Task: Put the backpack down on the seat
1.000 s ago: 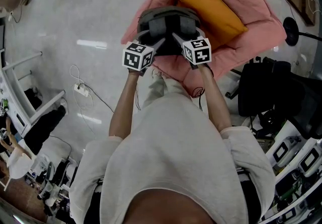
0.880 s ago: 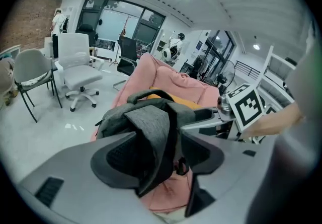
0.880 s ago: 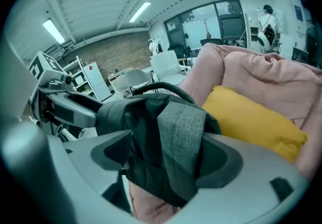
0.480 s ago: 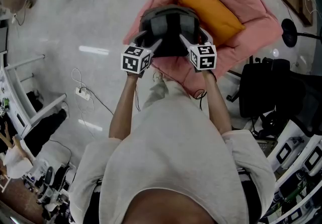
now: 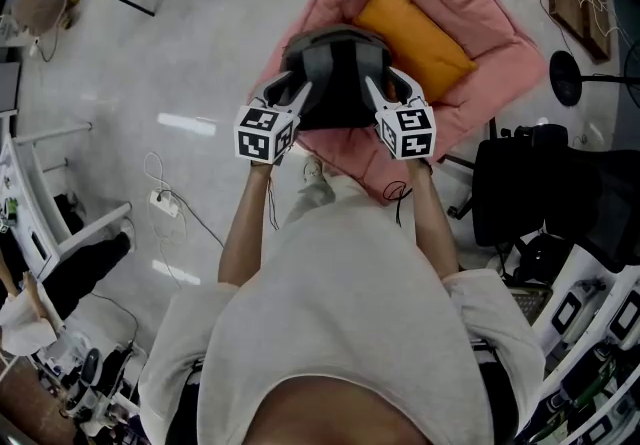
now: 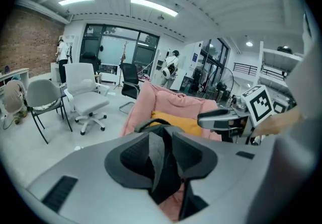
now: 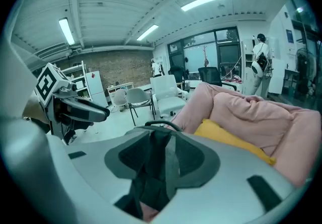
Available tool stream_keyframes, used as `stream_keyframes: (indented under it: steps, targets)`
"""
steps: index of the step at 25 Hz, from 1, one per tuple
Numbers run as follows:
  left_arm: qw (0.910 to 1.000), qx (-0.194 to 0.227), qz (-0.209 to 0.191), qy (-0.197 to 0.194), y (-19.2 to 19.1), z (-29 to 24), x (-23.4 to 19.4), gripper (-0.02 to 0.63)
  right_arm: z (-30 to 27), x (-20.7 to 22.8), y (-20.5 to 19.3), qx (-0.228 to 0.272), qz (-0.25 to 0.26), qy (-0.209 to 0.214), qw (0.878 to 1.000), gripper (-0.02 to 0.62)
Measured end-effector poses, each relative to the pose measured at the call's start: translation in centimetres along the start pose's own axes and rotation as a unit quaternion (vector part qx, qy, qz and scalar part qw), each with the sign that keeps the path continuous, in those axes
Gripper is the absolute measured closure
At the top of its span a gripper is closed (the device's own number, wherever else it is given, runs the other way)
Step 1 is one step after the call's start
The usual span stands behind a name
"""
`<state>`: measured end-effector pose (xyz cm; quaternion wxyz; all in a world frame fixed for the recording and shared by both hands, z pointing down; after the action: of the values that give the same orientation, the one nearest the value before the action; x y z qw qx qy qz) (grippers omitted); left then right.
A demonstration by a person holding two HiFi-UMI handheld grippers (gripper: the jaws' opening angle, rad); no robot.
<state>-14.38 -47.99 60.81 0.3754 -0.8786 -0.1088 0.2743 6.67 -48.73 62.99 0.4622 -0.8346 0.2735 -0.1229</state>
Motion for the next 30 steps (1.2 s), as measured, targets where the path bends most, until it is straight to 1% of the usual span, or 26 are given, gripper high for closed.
stream_keyframes:
  steps: [3, 4, 5, 6, 8, 16, 22, 30]
  targets:
    - [0.9997, 0.024, -0.003, 0.0, 1.2, 1.2, 0.3, 0.523, 1.0, 0.0, 1.6, 0.016, 0.003, -0.009, 1.0, 0.485]
    - [0.9995, 0.031, -0.003, 0.0, 1.5, 1.6, 0.3, 0.544, 1.3, 0.0, 2.0, 0.021, 0.004, -0.014, 1.0, 0.526]
    - [0.9993, 0.037, -0.004, 0.001, 1.8, 2.0, 0.3, 0.565, 1.7, 0.0, 2.5, 0.026, 0.005, -0.019, 0.999, 0.554]
    - [0.9991, 0.043, -0.004, 0.001, 2.2, 2.5, 0.4, 0.569, 2.0, -0.1, 3.0, 0.032, 0.007, -0.022, 0.999, 0.577]
    - [0.9987, 0.051, -0.006, 0.0, 2.7, 3.3, 0.5, 0.58, 2.6, -0.3, 4.0, 0.042, 0.014, -0.023, 0.999, 0.595]
    - [0.9967, 0.079, -0.016, -0.001, 4.6, 6.0, 1.0, 0.589, 4.7, -0.8, 7.4, 0.073, 0.048, -0.031, 0.996, 0.597]
    - [0.9955, 0.091, -0.026, -0.004, 6.2, 7.3, 1.2, 0.589, 5.5, -1.1, 10.0, 0.092, 0.062, -0.034, 0.993, 0.597]
    - [0.9912, 0.123, -0.049, -0.006, 9.1, 8.4, 2.0, 0.588, 6.2, -0.6, 12.5, 0.115, 0.077, -0.042, 0.99, 0.597]
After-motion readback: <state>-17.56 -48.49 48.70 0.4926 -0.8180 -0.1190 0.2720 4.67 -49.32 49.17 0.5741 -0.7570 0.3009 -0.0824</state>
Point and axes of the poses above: the fingertips, and each gripper's own axes: z backward along the fingers, x to its right, y out of its top, the point moved 6 cm from there along z, backward along the fingers, and after that the axes turned 12 degrees about z, right-handed, at the moved point
